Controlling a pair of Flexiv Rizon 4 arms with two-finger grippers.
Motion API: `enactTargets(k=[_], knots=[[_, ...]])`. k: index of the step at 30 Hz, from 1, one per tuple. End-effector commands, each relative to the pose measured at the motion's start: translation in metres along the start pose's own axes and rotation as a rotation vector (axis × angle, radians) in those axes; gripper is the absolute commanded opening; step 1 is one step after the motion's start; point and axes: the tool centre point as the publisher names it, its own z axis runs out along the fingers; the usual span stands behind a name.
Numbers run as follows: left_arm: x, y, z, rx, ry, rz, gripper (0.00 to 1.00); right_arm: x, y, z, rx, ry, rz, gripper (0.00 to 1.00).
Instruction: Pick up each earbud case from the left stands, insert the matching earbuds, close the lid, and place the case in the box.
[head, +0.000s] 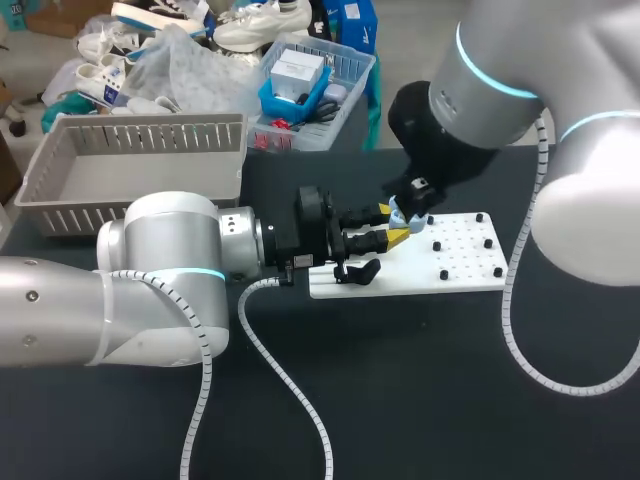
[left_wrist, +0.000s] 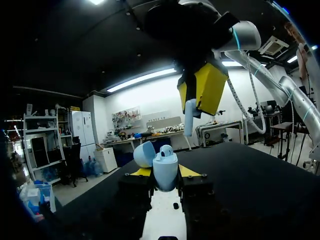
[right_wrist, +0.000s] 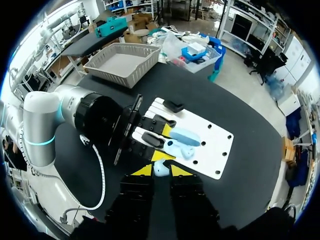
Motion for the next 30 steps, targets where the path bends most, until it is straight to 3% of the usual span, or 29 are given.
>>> enactTargets(k=[1, 18, 30], knots=[[0.000, -0.001, 0.000, -0.004, 0.000, 0.001, 0.00, -0.007, -0.001, 0.005, -0.002, 0.022, -0.001, 0.00], [0.000, -0.001, 0.000, -0.004, 0.000, 0.001, 0.00, -0.014, -0.014, 0.015, -0.018, 0.034, -0.008, 0.00], [0.000, -0.001, 0.000, -0.004, 0.000, 0.001, 0.00, -0.012, -0.013, 0.012, -0.046, 0.019, -0.134, 0.00]])
